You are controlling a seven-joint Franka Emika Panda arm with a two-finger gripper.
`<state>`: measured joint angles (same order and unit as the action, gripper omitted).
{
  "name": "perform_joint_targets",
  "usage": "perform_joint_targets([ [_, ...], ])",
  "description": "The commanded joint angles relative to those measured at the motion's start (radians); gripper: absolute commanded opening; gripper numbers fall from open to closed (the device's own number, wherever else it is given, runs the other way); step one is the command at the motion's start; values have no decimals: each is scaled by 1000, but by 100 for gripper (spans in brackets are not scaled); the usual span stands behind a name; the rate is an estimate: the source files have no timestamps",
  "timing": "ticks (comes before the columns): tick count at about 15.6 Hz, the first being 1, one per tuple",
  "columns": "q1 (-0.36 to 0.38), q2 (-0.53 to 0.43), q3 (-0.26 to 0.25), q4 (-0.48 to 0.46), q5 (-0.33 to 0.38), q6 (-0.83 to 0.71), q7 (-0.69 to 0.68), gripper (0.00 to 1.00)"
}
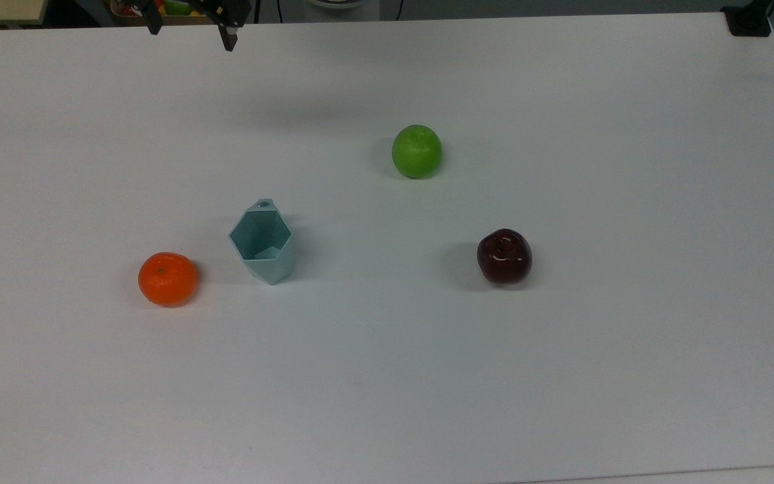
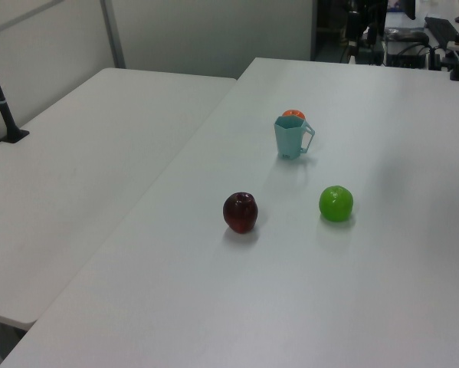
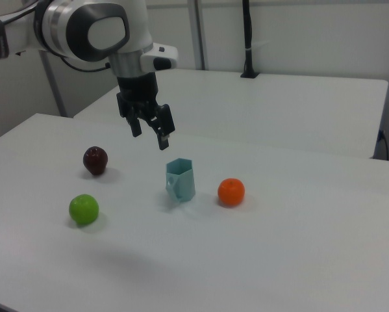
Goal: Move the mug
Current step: 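Lower the gripper toward the light-blue mug's rim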
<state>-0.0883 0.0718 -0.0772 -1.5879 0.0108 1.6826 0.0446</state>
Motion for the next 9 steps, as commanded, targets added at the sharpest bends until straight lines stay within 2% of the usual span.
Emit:
perform_joint_targets([
  [1, 9, 3, -7, -15, 14, 55, -9, 100],
  [9, 45, 91, -6, -38, 23, 230, -20, 100],
])
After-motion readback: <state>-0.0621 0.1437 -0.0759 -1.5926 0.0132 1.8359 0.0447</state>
